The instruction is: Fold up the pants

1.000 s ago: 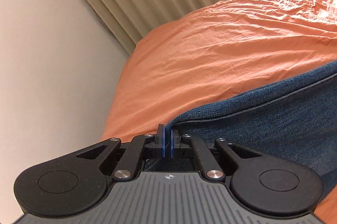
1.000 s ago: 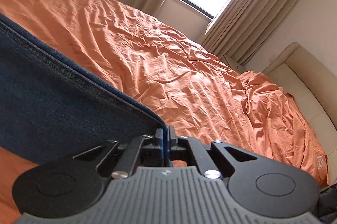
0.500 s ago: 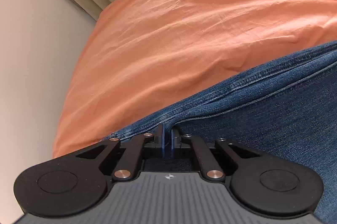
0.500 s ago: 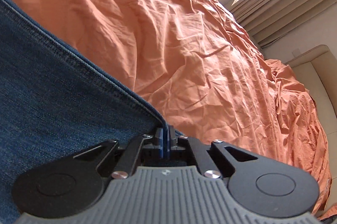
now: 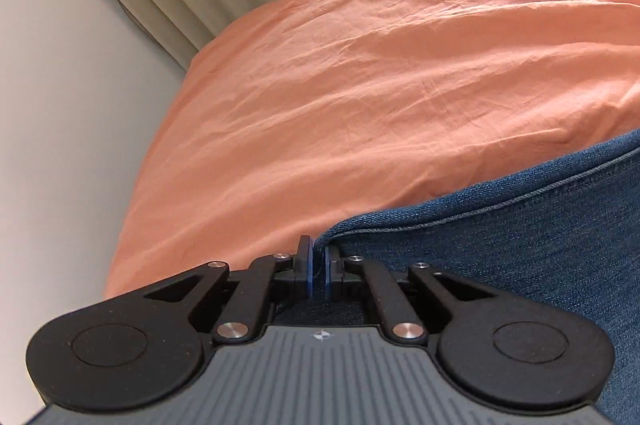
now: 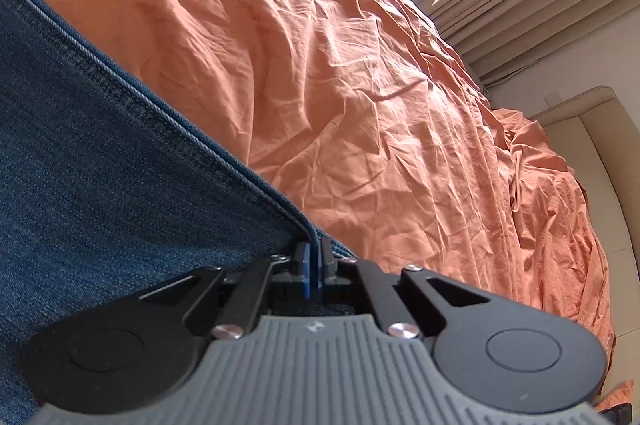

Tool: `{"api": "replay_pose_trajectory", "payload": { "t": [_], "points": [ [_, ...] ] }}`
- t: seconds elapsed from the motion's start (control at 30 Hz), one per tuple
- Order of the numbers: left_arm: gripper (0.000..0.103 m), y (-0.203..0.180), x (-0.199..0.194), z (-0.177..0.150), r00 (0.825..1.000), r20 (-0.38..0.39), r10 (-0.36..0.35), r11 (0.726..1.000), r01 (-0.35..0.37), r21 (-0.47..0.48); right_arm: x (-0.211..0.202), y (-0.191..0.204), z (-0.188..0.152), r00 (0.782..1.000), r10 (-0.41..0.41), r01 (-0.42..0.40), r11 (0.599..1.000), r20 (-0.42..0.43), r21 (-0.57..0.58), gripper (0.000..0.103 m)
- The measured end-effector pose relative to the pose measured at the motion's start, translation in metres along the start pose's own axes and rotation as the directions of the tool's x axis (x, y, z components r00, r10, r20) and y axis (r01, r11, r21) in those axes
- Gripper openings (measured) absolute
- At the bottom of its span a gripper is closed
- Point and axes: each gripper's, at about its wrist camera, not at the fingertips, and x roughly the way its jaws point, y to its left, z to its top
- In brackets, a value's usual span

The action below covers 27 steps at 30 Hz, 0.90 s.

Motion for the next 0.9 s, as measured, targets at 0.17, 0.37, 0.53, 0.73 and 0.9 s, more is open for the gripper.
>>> {"api": "replay_pose_trajectory", "payload": {
  "t": [0.17,0.37,0.53,0.73,0.9],
  "points": [
    [0.011,-0.010,0.018,-0.002,1.000,-0.029,-0.002,1.000,0.002,0.006,0.012,0.010,0.004,0.999,0.003,-0.003,1.000,-0.046,-0.001,0.000],
    [0.085,-0.005,0.011,-0.001,0.999,-0.035,0.026,1.000,-0.026,0.006,0.010,-0.009,0.006,0.995,0.037,-0.027,0.994,-0.094,0.103,0.019],
    [0.088,0.016,-0.027,0.000,0.996,-0.026,-0.086,0.989,0.082,-0.120,-0.022,-0.063,-0.019,0.987,0.157,-0.135,0.922,-0.032,0.362,0.054],
    [0.068,0.014,-0.082,-0.025,0.963,-0.005,-0.269,0.938,0.261,-0.229,-0.047,-0.126,-0.101,0.937,0.341,-0.301,0.674,0.077,0.675,0.042],
    [0.062,-0.010,-0.110,-0.054,0.940,-0.013,-0.342,0.919,0.331,-0.216,-0.044,-0.143,-0.171,0.893,0.424,-0.357,0.454,0.154,0.817,0.038]
  ]
}}
